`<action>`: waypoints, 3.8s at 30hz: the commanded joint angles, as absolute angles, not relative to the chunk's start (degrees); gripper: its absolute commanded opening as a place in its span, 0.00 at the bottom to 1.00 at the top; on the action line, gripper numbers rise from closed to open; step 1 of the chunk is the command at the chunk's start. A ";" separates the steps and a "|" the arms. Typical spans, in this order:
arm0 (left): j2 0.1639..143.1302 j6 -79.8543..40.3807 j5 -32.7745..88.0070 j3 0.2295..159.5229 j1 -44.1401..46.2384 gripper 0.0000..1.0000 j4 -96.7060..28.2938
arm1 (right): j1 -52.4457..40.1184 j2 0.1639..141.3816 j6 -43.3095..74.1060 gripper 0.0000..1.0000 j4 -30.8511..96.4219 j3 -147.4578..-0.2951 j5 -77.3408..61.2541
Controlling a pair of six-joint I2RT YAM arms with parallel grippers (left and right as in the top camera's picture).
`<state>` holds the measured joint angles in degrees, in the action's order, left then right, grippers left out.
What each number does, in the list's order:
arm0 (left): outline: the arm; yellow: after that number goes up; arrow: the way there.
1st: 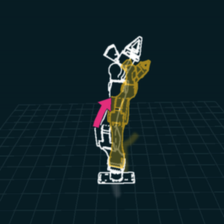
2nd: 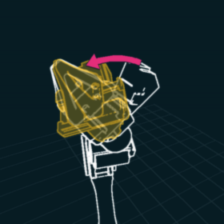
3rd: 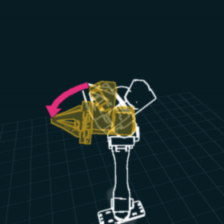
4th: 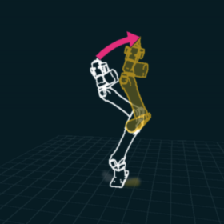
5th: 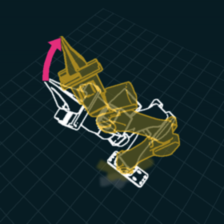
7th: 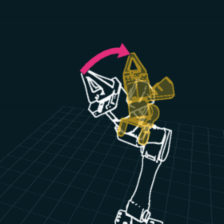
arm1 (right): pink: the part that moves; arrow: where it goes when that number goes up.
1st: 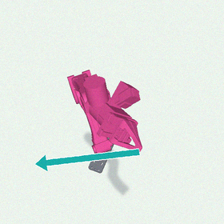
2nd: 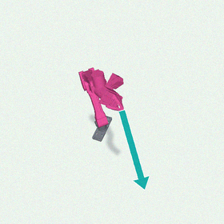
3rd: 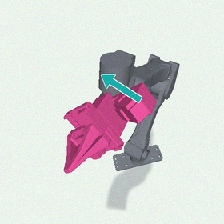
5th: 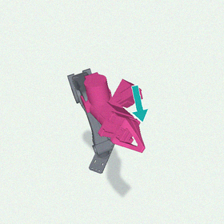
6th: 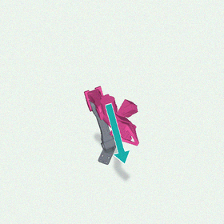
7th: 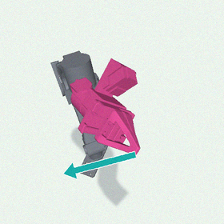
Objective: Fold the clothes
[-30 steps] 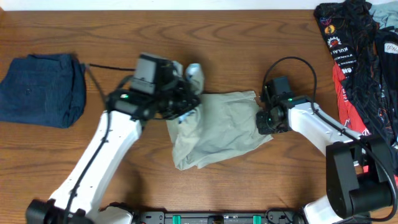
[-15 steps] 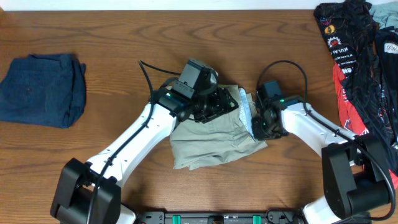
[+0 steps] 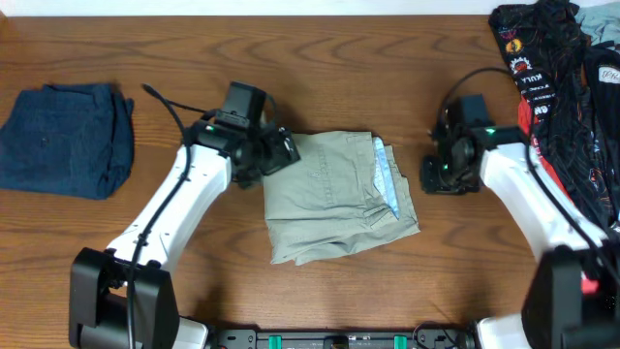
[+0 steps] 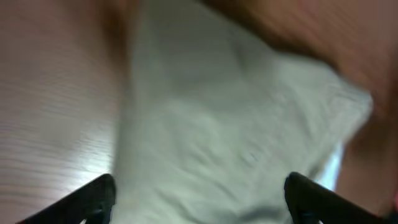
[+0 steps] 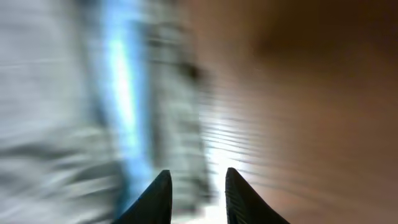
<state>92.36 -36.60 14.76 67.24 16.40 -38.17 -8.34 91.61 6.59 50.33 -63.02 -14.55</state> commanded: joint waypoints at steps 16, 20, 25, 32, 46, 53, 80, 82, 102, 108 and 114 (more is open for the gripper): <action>105.32 -31.07 8.19 68.20 14.59 0.94 -23.05 | -26.44 94.08 6.20 0.32 46.96 -59.81 -26.11; 109.93 -31.07 12.56 68.20 14.59 0.94 -23.92 | -28.01 95.44 8.95 0.33 46.68 -56.58 -21.34; 112.92 -31.09 15.66 68.20 14.59 0.86 -32.77 | -27.46 96.68 17.26 0.42 45.98 -51.66 -9.93; 113.06 -31.09 17.54 68.14 14.79 0.52 -55.70 | -21.61 96.68 26.13 0.68 44.49 -49.34 9.91; 109.23 -30.00 23.99 68.14 17.96 0.54 -57.06 | -15.29 96.68 18.57 0.79 32.16 -49.39 11.16; 105.80 -26.63 24.03 68.27 15.75 0.73 -49.41 | -15.27 96.68 18.57 0.81 32.12 -49.36 11.16; 103.94 -16.60 9.61 68.27 15.66 0.99 -29.87 | -15.29 96.68 18.59 0.72 28.58 -49.32 4.10; 104.20 -16.58 9.58 68.18 15.70 0.99 -29.87 | -15.31 96.68 18.59 0.71 27.66 -49.32 3.62; 107.61 -20.08 20.60 60.05 20.14 0.64 -31.18 | -15.44 96.68 12.75 0.65 6.96 -49.32 -3.97; 107.61 -21.69 22.17 59.40 26.57 0.33 -36.73 | -15.33 96.68 11.84 0.72 7.42 -49.32 -1.43; 107.44 -23.09 23.68 59.48 30.70 0.34 -45.39 | -14.41 95.66 11.90 0.83 9.61 -49.47 7.33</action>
<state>106.13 -21.71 22.24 61.04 29.85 -43.35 -15.51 96.18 12.64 8.95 -49.43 1.89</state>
